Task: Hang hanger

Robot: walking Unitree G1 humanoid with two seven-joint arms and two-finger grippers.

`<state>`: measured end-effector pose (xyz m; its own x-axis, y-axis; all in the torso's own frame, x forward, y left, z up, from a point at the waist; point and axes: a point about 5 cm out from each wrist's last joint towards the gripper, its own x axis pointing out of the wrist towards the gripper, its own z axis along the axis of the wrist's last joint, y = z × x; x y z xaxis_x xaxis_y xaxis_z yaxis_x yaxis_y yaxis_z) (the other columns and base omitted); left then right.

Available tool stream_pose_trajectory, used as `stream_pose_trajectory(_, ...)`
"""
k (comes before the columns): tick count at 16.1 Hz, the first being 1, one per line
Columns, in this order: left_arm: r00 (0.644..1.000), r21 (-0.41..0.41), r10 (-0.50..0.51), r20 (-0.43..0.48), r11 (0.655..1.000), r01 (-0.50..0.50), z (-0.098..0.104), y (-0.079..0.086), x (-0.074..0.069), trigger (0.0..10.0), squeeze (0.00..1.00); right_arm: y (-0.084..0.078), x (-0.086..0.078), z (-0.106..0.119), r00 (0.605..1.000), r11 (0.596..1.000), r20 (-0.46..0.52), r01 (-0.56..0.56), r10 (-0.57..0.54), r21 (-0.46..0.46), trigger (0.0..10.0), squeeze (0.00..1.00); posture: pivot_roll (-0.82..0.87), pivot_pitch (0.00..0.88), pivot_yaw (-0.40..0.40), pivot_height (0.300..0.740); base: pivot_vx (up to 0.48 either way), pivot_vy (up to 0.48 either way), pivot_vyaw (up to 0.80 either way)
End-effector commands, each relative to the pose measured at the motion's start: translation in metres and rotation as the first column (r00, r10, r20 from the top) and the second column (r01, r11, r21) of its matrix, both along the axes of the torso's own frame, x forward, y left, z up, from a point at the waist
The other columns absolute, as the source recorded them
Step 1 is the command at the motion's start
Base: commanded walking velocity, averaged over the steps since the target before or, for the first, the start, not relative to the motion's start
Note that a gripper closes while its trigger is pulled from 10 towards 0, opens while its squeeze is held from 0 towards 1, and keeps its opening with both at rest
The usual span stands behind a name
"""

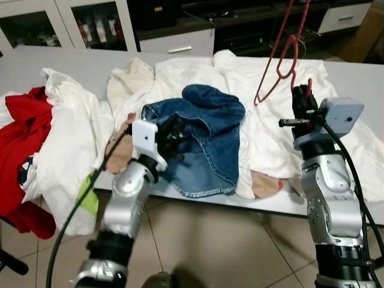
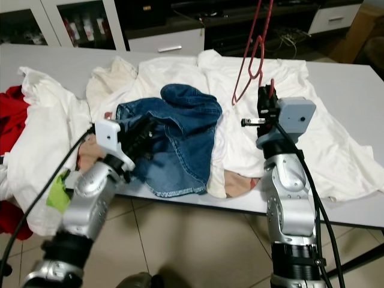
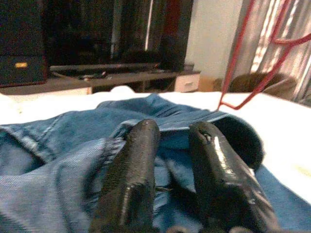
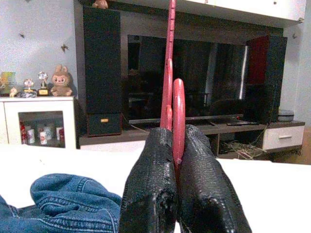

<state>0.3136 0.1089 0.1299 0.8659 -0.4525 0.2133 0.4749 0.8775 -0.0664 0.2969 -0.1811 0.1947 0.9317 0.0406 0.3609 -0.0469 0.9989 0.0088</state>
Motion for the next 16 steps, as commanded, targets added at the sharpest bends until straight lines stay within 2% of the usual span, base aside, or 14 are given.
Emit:
stream_pose_trajectory(1, 0.999, -0.005, 0.013, 0.042, 1.0, -0.013, 0.005, 0.0, -0.003, 10.0, 1.0, -0.001, -0.002, 0.002, 1.0, 1.0, 0.02, 0.007, -0.007, -0.009, 10.0, 0.0, 0.08, 0.006, 0.061, 0.74, 0.0, 0.0, 0.0)
stream_pose_trajectory(3, 0.99, 0.08, 0.132, 0.059, 0.987, -0.136, 0.0, 0.009, 0.0, 10.0, 1.0, -0.001, -0.002, 0.002, 1.0, 1.0, 0.019, 0.008, -0.007, -0.011, 10.0, 0.0, 0.08, 0.004, 0.058, 0.74, 0.0, 0.0, 0.0)
stream_pose_trajectory(4, 0.988, 0.086, 0.145, 0.06, 0.985, -0.15, 0.0, 0.011, 0.001, 10.0, 1.0, -0.001, -0.002, 0.002, 1.0, 1.0, 0.019, 0.008, -0.007, -0.011, 10.0, 0.0, 0.08, 0.004, 0.058, 0.74, 0.0, 0.0, 0.0)
stream_pose_trajectory(5, 0.978, 0.088, 0.198, 0.068, 0.975, -0.203, 0.002, 0.02, 0.005, 10.0, 0.0, -0.001, -0.002, 0.003, 1.0, 1.0, 0.018, 0.006, -0.006, -0.012, 10.0, 0.0, 0.08, 0.007, 0.052, 0.74, 0.0, 0.0, 0.0)
stream_pose_trajectory(6, 0.968, 0.09, 0.238, 0.078, 0.965, -0.244, 0.006, 0.029, 0.009, 10.0, 0.0, -0.001, -0.002, 0.003, 1.0, 1.0, 0.016, 0.005, -0.005, -0.013, 10.0, 0.0, 0.08, 0.007, 0.052, 0.74, 0.0, 0.0, 0.0)
stream_pose_trajectory(9, 0.957, 0.074, 0.276, 0.088, 0.957, -0.282, 0.01, 0.038, 0.011, 10.0, 0.0, -0.002, -0.002, 0.003, 1.0, 1.0, 0.013, 0.003, -0.003, -0.014, 10.0, 0.0, 0.08, 0.015, 0.044, 0.74, 0.0, 0.0, 0.0)
stream_pose_trajectory(10, 0.955, 0.041, 0.287, 0.07, 0.956, -0.29, 0.008, 0.037, 0.01, 10.0, 1.0, -0.002, -0.002, 0.002, 1.0, 1.0, 0.011, 0.003, -0.003, -0.014, 10.0, 0.0, 0.08, 0.017, 0.043, 0.74, 0.0, 0.0, 0.0)
stream_pose_trajectory(13, 0.958, 0.012, 0.287, 0.002, 0.958, -0.287, 0.0, 0.031, 0.009, 10.0, 1.0, -0.002, -0.003, 0.002, 1.0, 1.0, 0.008, 0.004, -0.004, -0.015, 10.0, 0.0, 0.08, 0.02, 0.041, 0.74, 0.0, 0.0, 0.0)
stream_pose_trajectory(14, 0.962, 0.016, 0.273, -0.01, 0.962, -0.273, -0.003, 0.026, 0.008, 10.0, 0.0, -0.003, -0.004, 0.002, 1.0, 1.0, 0.007, 0.004, -0.004, -0.015, 10.0, 0.0, 0.08, 0.021, 0.041, 0.74, 0.0, 0.0, 0.0)
stream_pose_trajectory(16, 0.946, 0.052, 0.32, -0.042, 0.947, -0.318, -0.01, 0.027, 0.006, 10.0, 0.0, -0.003, -0.004, 0.001, 1.0, 1.0, 0.003, 0.006, -0.005, -0.017, 10.0, 0.0, 0.08, 0.023, 0.04, 0.74, 0.0, 0.0, 0.0)
